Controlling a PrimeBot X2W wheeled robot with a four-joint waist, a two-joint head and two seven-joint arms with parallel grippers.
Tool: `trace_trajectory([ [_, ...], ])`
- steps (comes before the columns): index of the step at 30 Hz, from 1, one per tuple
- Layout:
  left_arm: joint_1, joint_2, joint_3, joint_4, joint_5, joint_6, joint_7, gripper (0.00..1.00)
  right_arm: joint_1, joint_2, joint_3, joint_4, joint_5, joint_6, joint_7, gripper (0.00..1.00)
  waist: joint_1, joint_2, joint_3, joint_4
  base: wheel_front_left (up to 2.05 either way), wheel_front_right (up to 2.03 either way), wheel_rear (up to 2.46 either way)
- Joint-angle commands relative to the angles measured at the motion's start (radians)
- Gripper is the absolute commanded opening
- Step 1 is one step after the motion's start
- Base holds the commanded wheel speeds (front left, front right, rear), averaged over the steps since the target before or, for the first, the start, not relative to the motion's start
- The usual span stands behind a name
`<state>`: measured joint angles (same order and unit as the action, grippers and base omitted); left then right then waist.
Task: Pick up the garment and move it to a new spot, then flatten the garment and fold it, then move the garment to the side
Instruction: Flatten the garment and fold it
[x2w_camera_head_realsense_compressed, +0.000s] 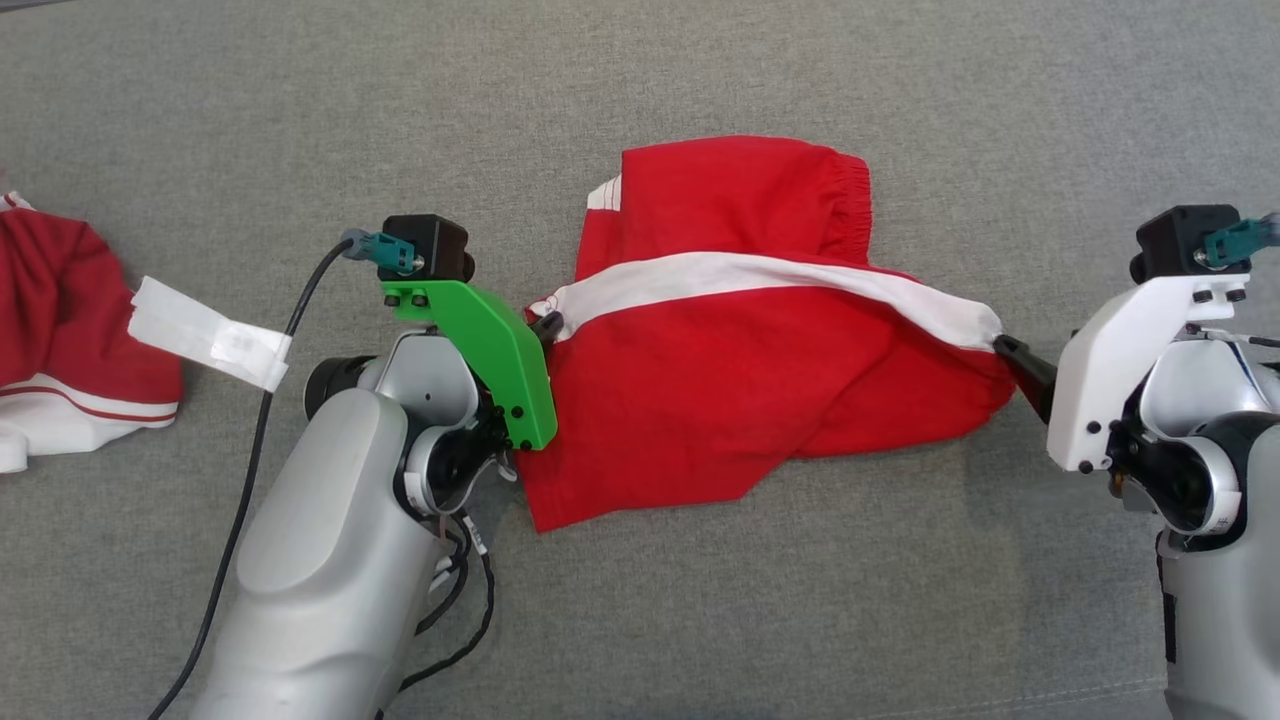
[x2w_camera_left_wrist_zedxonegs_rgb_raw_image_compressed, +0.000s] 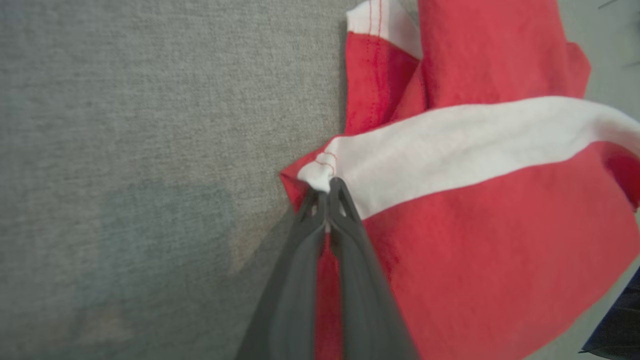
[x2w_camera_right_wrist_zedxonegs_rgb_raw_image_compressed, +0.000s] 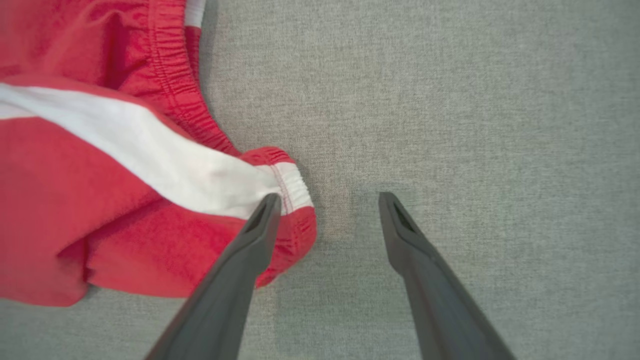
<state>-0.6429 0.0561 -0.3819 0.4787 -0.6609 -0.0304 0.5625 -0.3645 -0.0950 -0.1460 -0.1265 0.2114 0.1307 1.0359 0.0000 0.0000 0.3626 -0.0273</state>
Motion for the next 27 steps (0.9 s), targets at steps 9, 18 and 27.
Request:
trace_trajectory([
  [9,-0.034,0.003,-0.007,0.002,-0.007,-0.001,-0.005,0.00,-0.081,-0.016,0.056,0.077,0.014,0.000,0.030,1.00,0.0000,0.0000,0.036,0.016,0.00,0.00,0.00],
  [18,-0.049,0.002,-0.020,0.015,-0.018,-0.007,-0.017,0.00,-0.120,-0.022,0.057,0.134,0.025,0.000,0.019,0.45,0.0000,0.0000,0.061,0.034,0.00,0.00,0.00],
  [27,-0.059,0.011,-0.007,0.015,-0.021,-0.012,-0.065,0.00,-0.106,-0.039,0.057,0.119,0.043,0.000,-0.037,0.00,0.0000,0.0000,0.047,0.030,0.00,0.00,0.00],
])
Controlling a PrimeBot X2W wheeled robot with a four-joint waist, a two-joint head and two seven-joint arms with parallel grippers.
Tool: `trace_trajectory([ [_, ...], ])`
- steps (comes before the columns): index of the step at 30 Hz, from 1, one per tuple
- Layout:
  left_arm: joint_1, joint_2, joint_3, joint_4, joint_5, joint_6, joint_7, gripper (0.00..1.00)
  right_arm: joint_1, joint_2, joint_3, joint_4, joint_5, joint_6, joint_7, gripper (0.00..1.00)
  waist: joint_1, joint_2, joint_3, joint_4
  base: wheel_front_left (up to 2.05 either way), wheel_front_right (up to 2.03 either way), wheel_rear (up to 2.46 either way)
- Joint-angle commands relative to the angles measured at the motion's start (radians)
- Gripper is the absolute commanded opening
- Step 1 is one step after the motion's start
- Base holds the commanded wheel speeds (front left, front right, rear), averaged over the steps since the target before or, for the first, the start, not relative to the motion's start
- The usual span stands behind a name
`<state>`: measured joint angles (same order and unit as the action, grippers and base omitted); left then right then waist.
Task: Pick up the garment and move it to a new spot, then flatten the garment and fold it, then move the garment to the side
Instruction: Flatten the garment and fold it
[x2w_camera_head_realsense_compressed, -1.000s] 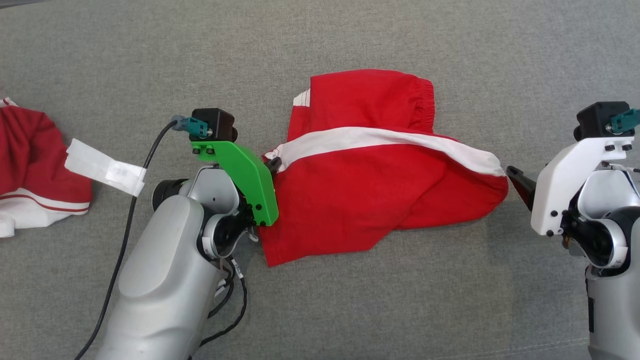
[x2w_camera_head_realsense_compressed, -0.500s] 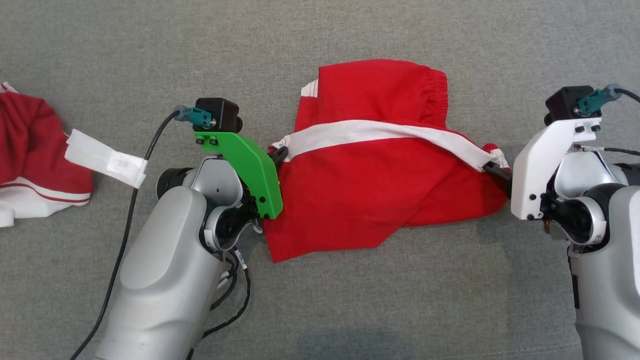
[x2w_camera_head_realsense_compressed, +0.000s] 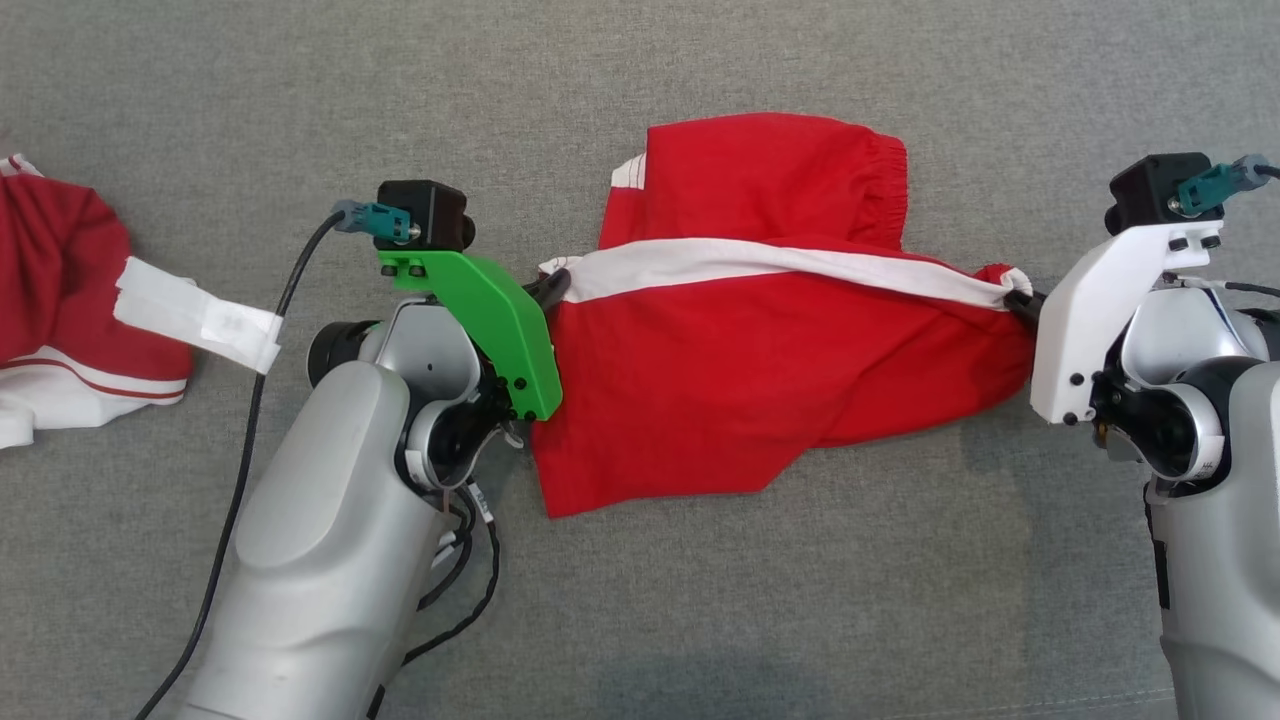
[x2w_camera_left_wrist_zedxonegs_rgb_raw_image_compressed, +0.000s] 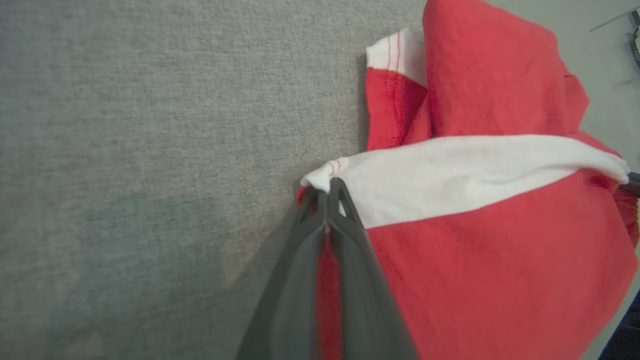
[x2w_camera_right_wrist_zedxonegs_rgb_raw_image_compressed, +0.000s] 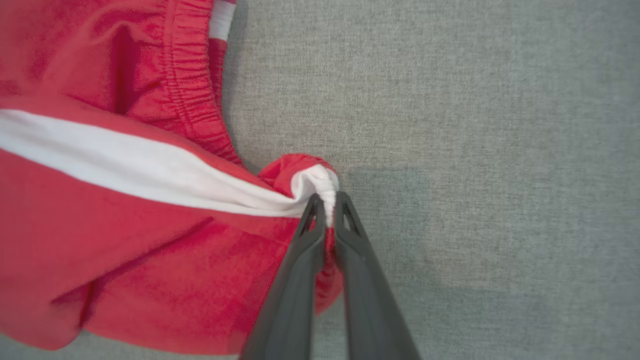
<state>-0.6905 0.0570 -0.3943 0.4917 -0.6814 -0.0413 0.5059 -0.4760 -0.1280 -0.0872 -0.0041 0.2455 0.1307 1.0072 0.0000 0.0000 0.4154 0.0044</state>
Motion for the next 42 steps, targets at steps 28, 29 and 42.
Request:
trace_trajectory([
  [28,-0.581,0.119,0.303,-0.220,-0.227,0.010,-0.102,0.00,-0.741,-0.101,0.226,0.157,0.078,-0.001,-0.349,0.00,0.0000,0.0000,0.242,-0.067,0.00,0.00,0.00],
  [29,-0.612,0.122,0.311,-0.222,-0.230,0.012,-0.104,0.00,-0.780,-0.105,0.239,0.173,0.068,-0.001,-0.379,0.00,0.0000,0.0000,0.258,-0.069,0.00,0.00,0.00],
  [42,-0.904,0.186,0.361,-0.193,-0.112,-0.060,-0.418,0.00,-1.126,-0.064,0.166,0.442,-0.130,-0.002,-0.822,0.00,0.0000,0.0000,0.299,-0.082,0.00,0.00,0.00],
])
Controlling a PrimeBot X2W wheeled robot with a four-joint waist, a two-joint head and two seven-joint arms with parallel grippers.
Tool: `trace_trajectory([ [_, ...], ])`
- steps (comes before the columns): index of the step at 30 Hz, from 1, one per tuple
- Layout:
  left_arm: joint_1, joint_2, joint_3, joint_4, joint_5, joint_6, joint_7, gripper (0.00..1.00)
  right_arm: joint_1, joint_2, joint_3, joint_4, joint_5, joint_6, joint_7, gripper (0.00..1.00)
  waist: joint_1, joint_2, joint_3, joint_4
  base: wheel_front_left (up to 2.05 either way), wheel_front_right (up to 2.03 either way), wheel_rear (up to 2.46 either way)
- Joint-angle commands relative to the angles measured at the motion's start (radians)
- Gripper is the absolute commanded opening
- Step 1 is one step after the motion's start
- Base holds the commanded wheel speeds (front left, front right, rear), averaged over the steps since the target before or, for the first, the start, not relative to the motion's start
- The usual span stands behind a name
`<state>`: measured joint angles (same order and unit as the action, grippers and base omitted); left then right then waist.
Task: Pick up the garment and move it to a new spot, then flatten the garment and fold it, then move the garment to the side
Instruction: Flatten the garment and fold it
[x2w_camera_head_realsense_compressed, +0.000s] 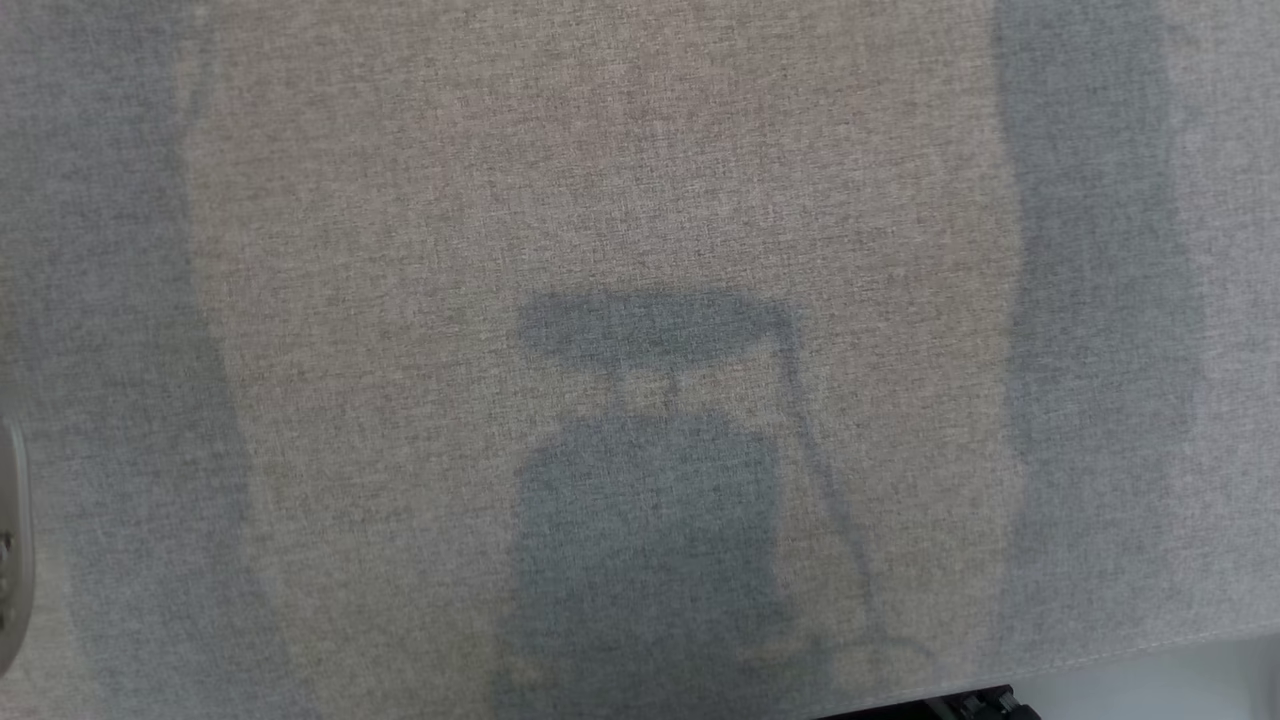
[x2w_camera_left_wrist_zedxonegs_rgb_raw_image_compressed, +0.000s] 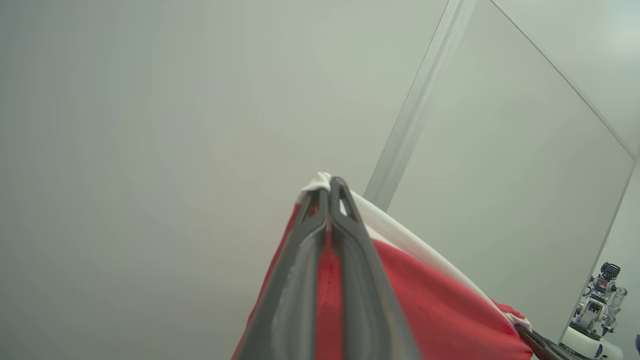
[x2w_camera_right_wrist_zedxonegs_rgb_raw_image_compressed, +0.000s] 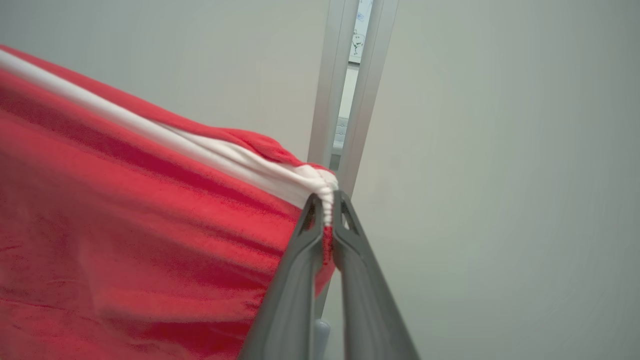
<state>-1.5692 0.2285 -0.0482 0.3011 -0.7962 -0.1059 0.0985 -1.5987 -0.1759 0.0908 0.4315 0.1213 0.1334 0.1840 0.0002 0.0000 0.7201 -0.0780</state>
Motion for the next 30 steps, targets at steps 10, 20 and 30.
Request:
trace_trajectory([
  [10,0.020,0.017,-0.077,0.030,0.039,-0.021,-0.251,0.00,0.013,0.030,-0.042,0.144,-0.121,-0.004,-0.230,0.00,-0.0002,0.0000,-0.015,0.014,0.00,0.00,0.00],
  [20,0.467,0.072,-0.210,-0.074,-0.073,-0.023,-0.251,0.00,0.263,-0.074,0.203,0.162,0.060,-0.004,-0.148,0.00,-0.0002,0.0000,-0.068,0.056,0.00,0.00,0.00],
  [30,0.959,0.083,-0.253,-0.254,-0.116,-0.009,-0.319,0.00,0.638,-0.266,0.266,-0.115,0.176,-0.004,-0.070,0.00,-0.0002,0.0000,-0.223,0.102,0.00,0.00,0.00],
])
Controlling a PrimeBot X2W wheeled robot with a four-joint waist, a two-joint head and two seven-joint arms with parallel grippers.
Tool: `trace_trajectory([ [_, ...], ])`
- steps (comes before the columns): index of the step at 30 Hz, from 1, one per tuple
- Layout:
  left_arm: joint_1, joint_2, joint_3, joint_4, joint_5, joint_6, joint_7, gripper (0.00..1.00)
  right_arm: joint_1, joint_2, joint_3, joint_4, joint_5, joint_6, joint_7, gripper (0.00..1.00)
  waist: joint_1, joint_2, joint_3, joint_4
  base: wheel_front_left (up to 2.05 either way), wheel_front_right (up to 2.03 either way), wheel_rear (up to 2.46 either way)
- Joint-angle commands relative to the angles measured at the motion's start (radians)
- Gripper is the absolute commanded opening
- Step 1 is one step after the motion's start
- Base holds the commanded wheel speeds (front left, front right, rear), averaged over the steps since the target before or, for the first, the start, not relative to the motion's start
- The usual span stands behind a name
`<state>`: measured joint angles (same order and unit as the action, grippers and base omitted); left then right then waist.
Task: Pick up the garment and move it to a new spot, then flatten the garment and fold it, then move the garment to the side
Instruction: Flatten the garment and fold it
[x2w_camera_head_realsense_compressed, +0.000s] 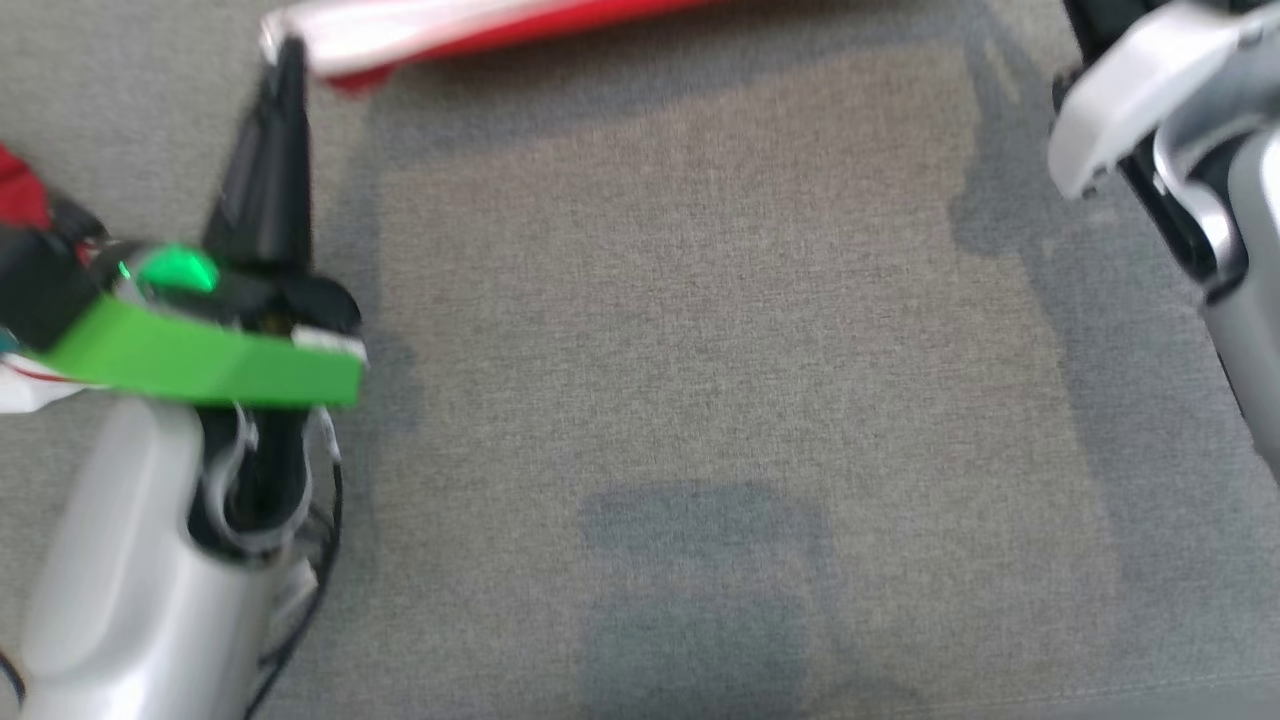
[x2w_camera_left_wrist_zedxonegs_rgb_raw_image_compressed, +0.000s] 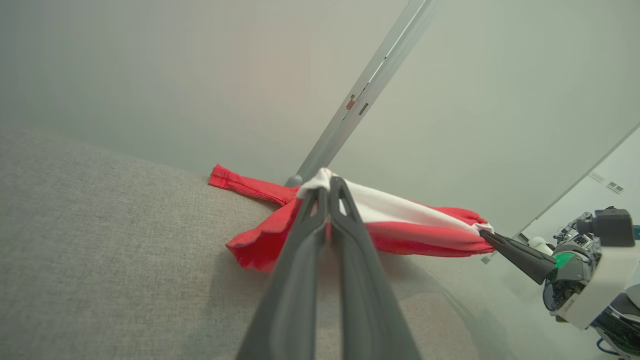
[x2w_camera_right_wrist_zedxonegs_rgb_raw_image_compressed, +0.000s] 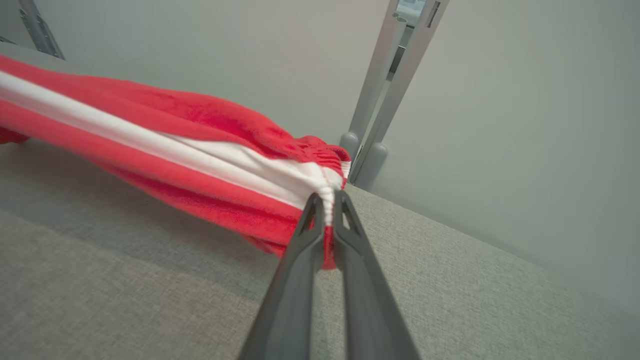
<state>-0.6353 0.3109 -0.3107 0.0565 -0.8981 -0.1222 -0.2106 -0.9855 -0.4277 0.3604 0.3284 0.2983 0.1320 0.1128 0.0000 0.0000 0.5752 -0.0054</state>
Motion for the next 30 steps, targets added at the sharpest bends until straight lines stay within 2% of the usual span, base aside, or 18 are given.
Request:
trace_trajectory([
  [1,0.075,0.001,0.008,-0.024,-0.019,0.009,-0.015,0.00,0.068,-0.026,-0.020,-0.036,-0.011,-0.003,0.001,0.00,0.0000,0.0000,-0.100,0.031,0.00,0.00,0.00],
  [3,0.203,0.001,0.000,-0.056,-0.016,0.017,-0.028,0.00,0.205,-0.028,-0.066,-0.094,-0.024,-0.003,0.016,0.00,0.0000,0.0000,-0.158,0.041,0.00,0.00,0.00],
  [6,0.300,-0.003,-0.029,-0.061,-0.002,0.021,-0.033,0.00,0.327,-0.015,-0.108,-0.135,-0.038,-0.003,0.032,0.00,0.0000,0.0000,-0.219,0.053,0.00,0.00,0.00],
  [15,0.511,-0.008,-0.119,-0.043,0.032,0.036,-0.030,0.00,0.573,0.008,-0.138,-0.167,-0.079,-0.003,0.083,0.00,0.0000,0.0000,-0.372,0.079,0.00,0.00,0.00],
  [24,0.670,0.009,-0.164,-0.068,0.025,0.058,-0.021,0.00,0.795,-0.012,-0.166,-0.300,-0.062,-0.003,0.217,0.00,0.0000,0.0000,-0.439,0.102,0.00,0.00,0.00],
  [30,0.747,0.033,-0.175,-0.113,0.024,0.076,-0.016,0.00,0.980,0.019,-0.272,-0.443,-0.053,-0.003,0.283,0.00,0.0000,0.0000,-0.453,0.107,0.00,0.00,0.00],
])
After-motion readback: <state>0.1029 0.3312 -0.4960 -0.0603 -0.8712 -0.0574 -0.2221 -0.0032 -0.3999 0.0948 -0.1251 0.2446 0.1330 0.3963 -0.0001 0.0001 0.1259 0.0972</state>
